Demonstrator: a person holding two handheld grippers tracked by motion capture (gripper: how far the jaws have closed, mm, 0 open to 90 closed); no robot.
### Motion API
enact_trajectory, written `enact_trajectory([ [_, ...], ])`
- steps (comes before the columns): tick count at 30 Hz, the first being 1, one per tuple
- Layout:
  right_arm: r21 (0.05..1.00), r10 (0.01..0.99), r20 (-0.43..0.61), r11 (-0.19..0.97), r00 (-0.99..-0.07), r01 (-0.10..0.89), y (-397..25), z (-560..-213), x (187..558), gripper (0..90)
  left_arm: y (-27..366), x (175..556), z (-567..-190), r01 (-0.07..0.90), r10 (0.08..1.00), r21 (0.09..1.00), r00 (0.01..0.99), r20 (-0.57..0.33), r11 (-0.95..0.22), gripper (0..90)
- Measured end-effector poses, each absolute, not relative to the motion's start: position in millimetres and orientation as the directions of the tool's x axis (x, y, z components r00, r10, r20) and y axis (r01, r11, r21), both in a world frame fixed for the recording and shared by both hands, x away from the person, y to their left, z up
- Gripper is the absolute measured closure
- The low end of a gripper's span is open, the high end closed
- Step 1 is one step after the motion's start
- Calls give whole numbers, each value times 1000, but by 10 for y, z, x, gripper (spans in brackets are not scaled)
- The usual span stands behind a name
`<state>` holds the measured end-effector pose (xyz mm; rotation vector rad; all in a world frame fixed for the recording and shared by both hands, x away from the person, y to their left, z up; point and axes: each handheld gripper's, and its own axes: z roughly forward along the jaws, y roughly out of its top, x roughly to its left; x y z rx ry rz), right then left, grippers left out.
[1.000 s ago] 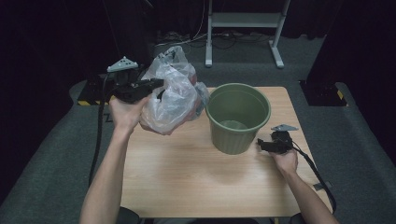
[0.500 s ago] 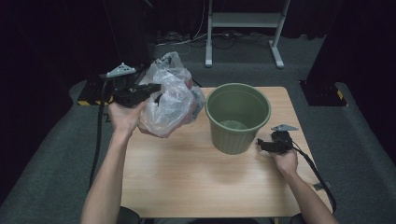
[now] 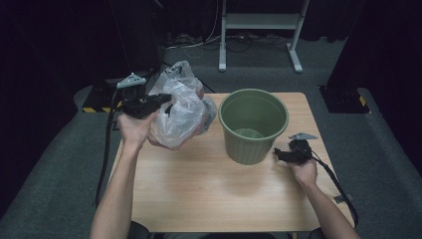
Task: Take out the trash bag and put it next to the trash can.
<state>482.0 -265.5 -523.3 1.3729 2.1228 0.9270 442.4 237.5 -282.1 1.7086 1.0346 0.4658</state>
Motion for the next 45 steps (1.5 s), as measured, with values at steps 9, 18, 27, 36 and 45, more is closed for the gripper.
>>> enact_trajectory([
  [9, 736, 914, -9, 281, -406, 615, -2655, -5233, 4820, 221, 2358, 4432, -2886, 417, 824, 902, 545, -154, -108, 899],
  [18, 736, 913, -9, 282, -407, 615, -2654, -5233, 4820, 219, 2359, 4451, -3002, 430, 826, 896, 542, -156, -113, 899],
  [27, 736, 915, -9, 280, -404, 617, -2654, -5234, 4821, 212, 2355, 4471, -3090, 439, 829, 891, 537, -154, -118, 899],
  [36, 735, 916, -7, 278, -402, 619, -2656, -5235, 4825, 196, 2333, 4496, -3177, 446, 834, 886, 531, -149, -126, 898],
  [45, 734, 916, -8, 277, -400, 620, -2657, -5236, 4828, 187, 2275, 4532, -3254, 450, 838, 880, 531, -127, -152, 898],
])
